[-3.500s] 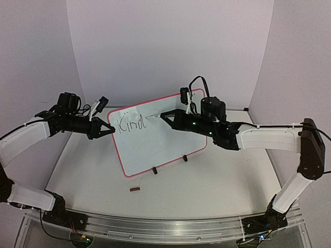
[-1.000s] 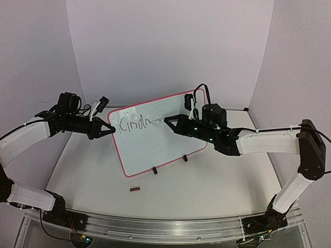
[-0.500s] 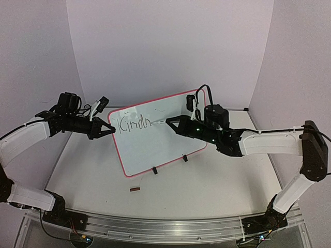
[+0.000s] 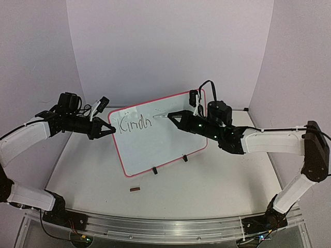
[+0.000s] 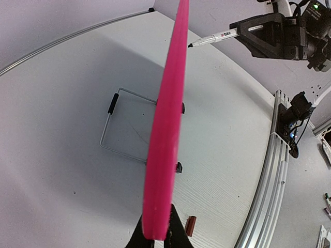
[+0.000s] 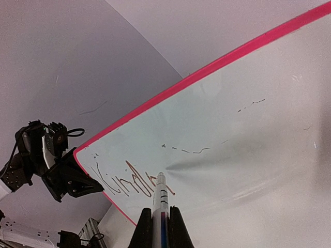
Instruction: Write a sentence on the whiteboard
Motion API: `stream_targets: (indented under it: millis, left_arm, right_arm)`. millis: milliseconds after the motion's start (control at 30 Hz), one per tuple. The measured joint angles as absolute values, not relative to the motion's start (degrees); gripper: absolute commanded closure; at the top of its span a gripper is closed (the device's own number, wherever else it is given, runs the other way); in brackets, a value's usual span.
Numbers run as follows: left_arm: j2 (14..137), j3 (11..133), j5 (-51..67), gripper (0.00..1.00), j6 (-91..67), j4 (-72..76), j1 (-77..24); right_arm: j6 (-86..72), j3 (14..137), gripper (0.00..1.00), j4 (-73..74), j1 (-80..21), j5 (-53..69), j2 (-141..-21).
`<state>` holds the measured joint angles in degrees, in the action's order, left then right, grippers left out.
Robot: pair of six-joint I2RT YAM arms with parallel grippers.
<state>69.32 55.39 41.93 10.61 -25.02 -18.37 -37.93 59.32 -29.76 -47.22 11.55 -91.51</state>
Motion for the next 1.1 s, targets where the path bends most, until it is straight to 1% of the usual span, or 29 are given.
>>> stream_targets:
  millis: [1100]
  left_arm:
    - [69.3,55.4,41.8,1.0,10.6,-25.0,-18.4]
  right_arm:
    - [-38.8,58.8,1.0,-29.5,-45.9,9.9,-91.7]
